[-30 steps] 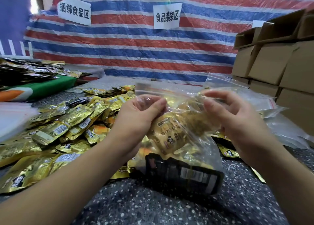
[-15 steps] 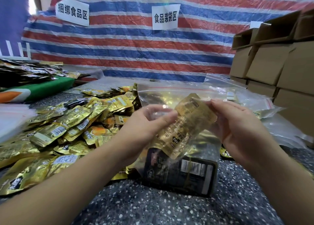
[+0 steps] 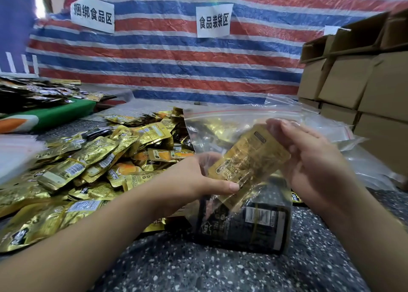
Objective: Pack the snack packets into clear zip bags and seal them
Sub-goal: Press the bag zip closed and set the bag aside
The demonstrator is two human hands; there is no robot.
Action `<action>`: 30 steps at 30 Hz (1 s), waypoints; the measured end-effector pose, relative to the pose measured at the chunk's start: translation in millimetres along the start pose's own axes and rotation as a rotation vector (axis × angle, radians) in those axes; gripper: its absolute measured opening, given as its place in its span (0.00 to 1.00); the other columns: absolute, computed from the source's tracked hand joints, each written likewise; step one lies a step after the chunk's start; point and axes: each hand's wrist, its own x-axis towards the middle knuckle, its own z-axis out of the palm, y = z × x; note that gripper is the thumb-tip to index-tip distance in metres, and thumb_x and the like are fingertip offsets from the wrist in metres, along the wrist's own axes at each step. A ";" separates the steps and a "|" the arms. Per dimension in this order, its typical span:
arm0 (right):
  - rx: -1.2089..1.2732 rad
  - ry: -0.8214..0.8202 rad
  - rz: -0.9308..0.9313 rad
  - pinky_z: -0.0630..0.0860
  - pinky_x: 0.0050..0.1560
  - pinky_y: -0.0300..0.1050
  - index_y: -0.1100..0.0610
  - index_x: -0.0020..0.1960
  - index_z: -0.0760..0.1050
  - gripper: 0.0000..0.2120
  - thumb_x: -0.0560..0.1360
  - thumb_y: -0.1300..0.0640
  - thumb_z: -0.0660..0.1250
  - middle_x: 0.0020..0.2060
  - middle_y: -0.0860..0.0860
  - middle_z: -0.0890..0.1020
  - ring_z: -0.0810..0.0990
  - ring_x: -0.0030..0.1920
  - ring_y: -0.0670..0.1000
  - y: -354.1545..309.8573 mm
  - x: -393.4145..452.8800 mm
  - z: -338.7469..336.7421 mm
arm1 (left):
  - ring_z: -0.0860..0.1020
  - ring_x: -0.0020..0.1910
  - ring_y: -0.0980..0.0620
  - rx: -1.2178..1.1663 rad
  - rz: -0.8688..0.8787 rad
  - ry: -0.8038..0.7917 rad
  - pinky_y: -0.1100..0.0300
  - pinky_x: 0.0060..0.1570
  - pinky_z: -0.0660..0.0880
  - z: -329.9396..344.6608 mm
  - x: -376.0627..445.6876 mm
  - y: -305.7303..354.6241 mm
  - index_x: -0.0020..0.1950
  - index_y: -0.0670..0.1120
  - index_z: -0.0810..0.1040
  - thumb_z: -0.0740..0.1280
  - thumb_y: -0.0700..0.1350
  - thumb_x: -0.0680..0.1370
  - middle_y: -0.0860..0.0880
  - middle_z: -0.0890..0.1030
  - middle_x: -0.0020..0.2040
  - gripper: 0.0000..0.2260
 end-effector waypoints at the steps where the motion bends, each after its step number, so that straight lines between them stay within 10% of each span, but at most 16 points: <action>1: 0.019 -0.005 0.008 0.82 0.42 0.47 0.57 0.45 0.85 0.11 0.71 0.54 0.65 0.47 0.56 0.86 0.86 0.46 0.52 -0.1 0.8 -0.7 | 0.83 0.54 0.48 0.010 0.005 0.001 0.57 0.57 0.77 0.5 -0.1 -0.2 0.61 0.46 0.78 0.75 0.38 0.72 0.47 0.85 0.53 0.19; 6: 0.018 -0.105 -0.012 0.82 0.50 0.54 0.54 0.52 0.80 0.12 0.74 0.51 0.63 0.56 0.55 0.84 0.83 0.57 0.54 0.4 0.4 -2.4 | 0.83 0.53 0.50 0.013 0.022 0.006 0.57 0.58 0.75 1.7 -2.5 0.6 0.63 0.48 0.75 0.74 0.38 0.73 0.48 0.85 0.54 0.20; 17: -0.024 -0.068 0.021 0.83 0.44 0.55 0.51 0.39 0.80 0.10 0.73 0.49 0.63 0.44 0.57 0.83 0.84 0.44 0.56 2.6 3.5 -4.9 | 0.84 0.51 0.52 0.010 0.005 -0.105 0.67 0.47 0.77 5.1 -1.2 -2.5 0.62 0.52 0.76 0.74 0.32 0.71 0.49 0.86 0.51 0.24; 22: -0.063 -0.002 0.029 0.73 0.61 0.68 0.55 0.39 0.80 0.14 0.79 0.52 0.61 0.51 0.59 0.77 0.75 0.51 0.61 2.0 7.2 -12.3 | 0.84 0.51 0.51 -0.051 0.048 0.005 0.63 0.47 0.79 4.6 0.1 -4.2 0.64 0.48 0.75 0.74 0.30 0.70 0.47 0.86 0.51 0.26; 30: -0.016 0.053 -0.091 0.82 0.39 0.45 0.54 0.40 0.84 0.17 0.81 0.56 0.60 0.37 0.54 0.85 0.85 0.39 0.51 3.9 9.1 -13.5 | 0.84 0.50 0.54 0.002 0.022 0.113 0.61 0.53 0.77 4.4 -0.9 -0.7 0.60 0.48 0.77 0.77 0.52 0.66 0.50 0.86 0.51 0.24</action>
